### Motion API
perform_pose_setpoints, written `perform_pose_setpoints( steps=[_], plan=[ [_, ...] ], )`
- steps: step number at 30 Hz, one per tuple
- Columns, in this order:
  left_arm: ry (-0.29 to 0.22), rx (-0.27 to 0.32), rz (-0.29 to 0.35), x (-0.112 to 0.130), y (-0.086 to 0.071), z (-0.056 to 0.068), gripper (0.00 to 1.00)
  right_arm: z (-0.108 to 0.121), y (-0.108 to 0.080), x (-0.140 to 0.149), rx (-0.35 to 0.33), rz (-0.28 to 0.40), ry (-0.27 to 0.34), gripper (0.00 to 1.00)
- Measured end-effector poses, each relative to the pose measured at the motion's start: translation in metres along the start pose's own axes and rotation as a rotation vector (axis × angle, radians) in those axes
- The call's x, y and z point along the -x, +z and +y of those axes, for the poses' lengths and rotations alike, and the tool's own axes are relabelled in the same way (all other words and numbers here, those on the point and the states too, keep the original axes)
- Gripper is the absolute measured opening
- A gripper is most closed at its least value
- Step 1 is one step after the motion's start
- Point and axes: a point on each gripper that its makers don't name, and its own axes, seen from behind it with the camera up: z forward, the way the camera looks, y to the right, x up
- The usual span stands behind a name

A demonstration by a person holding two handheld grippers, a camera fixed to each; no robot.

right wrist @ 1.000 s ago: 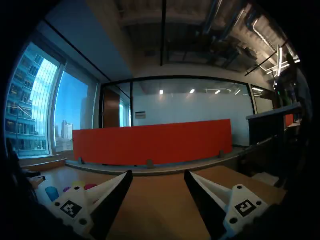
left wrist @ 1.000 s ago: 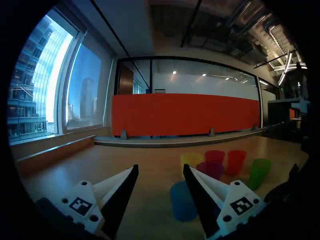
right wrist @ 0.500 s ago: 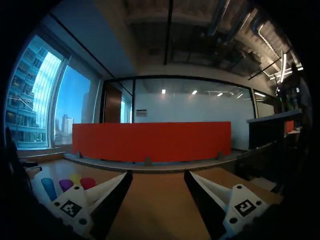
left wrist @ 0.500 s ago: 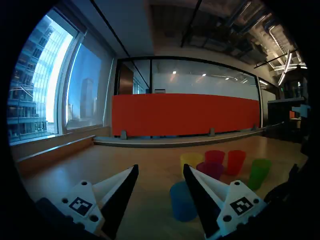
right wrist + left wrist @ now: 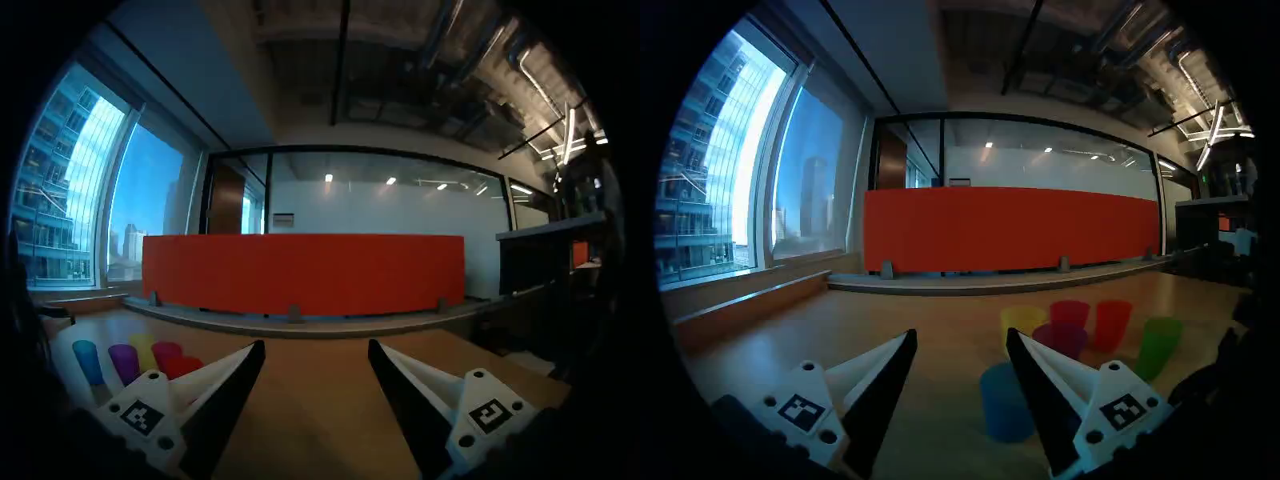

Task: Pour water

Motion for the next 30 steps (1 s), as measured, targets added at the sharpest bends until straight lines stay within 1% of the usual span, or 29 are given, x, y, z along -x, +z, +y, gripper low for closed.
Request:
perform_pose_setpoints(
  steps=[3, 9, 17, 30],
  plan=[
    [0.0, 0.0, 0.0, 0.0, 0.0, 0.0, 0.82, 0.001, 0.003, 0.007, 0.009, -0.004, 0.007, 0.99],
    [0.0, 0.0, 0.0, 0.0, 0.001, 0.0, 0.82, -0.002, 0.007, 0.022, 0.006, -0.008, 0.014, 0.99],
    [0.0, 0.0, 0.0, 0.0, 0.0, 0.0, 0.82, 0.005, 0.009, 0.042, 0.02, -0.03, 0.014, 1.0],
    [0.0, 0.0, 0.0, 0.0, 0.0, 0.001, 0.82, 0.003, 0.015, 0.061, 0.016, -0.059, 0.014, 0.99]
  ],
)
